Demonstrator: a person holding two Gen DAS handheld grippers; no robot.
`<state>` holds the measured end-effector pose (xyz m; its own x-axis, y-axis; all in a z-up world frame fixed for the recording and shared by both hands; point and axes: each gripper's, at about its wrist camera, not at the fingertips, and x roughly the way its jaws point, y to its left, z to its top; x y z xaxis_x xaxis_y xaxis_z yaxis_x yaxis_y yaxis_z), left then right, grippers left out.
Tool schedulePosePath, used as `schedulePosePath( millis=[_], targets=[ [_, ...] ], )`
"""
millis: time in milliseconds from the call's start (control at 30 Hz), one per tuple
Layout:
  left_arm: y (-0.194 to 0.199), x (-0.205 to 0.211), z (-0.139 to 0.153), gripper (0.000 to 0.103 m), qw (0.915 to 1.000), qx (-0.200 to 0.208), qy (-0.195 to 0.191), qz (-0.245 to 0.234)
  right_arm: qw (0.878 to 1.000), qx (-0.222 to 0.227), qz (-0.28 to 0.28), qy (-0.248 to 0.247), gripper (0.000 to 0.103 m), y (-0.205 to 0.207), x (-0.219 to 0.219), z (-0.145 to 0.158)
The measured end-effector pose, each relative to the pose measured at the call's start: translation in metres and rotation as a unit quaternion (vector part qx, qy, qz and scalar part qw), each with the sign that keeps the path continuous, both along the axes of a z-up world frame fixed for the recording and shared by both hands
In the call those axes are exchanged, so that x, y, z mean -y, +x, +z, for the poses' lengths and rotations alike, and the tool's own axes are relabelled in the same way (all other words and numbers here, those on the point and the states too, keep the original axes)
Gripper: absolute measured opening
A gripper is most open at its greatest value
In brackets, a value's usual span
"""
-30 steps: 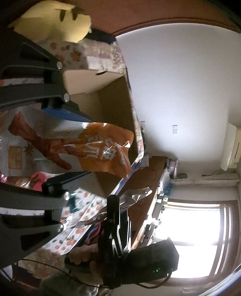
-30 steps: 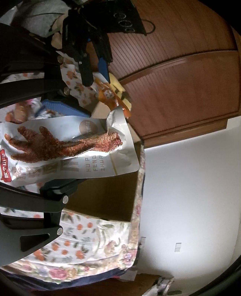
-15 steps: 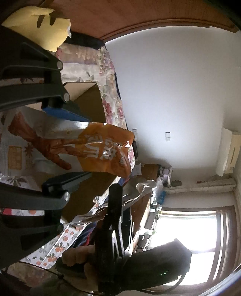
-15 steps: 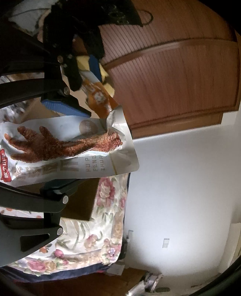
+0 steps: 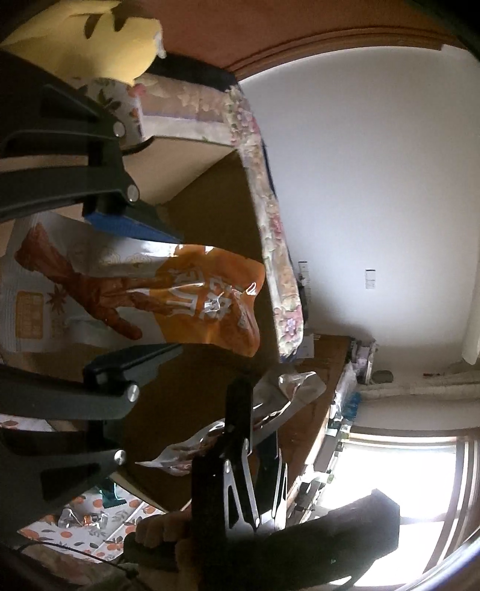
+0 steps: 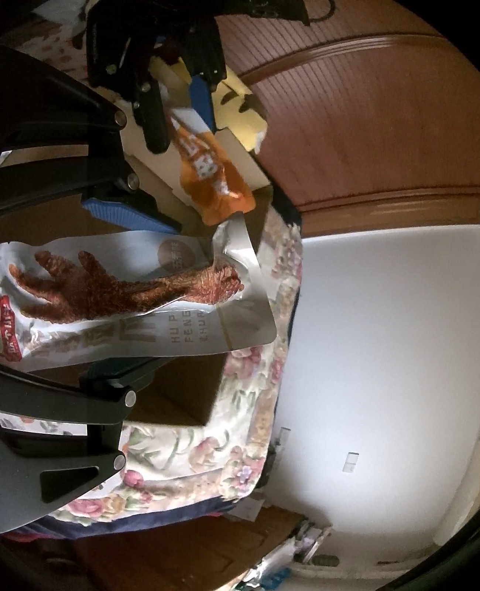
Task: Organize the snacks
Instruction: 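Carry both pouches over the cardboard box and open both tools, then move both tools back over the remaining snacks on the table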
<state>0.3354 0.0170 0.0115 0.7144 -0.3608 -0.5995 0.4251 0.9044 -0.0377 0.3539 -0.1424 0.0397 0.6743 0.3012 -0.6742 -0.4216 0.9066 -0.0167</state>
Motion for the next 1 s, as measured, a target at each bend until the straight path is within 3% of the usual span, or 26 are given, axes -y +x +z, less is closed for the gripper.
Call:
schedulePosePath(
  millis=[167,467,800,1000],
  targets=[
    [-0.006,0.003,-0.006,0.055,1.0000,-0.005,0.005,-0.002,1.000,-0.010,-0.009,-0.016,0.063,0.005,-0.003,-0.009],
    [-0.028,-0.006,0.001,0.056,0.9999,0.008,-0.006,0.008,0.999,-0.002,-0.040,0.010,0.071,-0.007,0.016,0.003],
    [-0.097,-0.021,0.012,0.056,0.9991,0.039,-0.001,0.015,0.998,0.017,-0.028,0.056,0.072,-0.092,0.035,0.024],
    [-0.135,-0.024,0.009,0.056,0.9985,0.050,0.012,0.016,0.997,0.014,-0.027,0.076,0.073,-0.145,0.035,0.017]
  ],
)
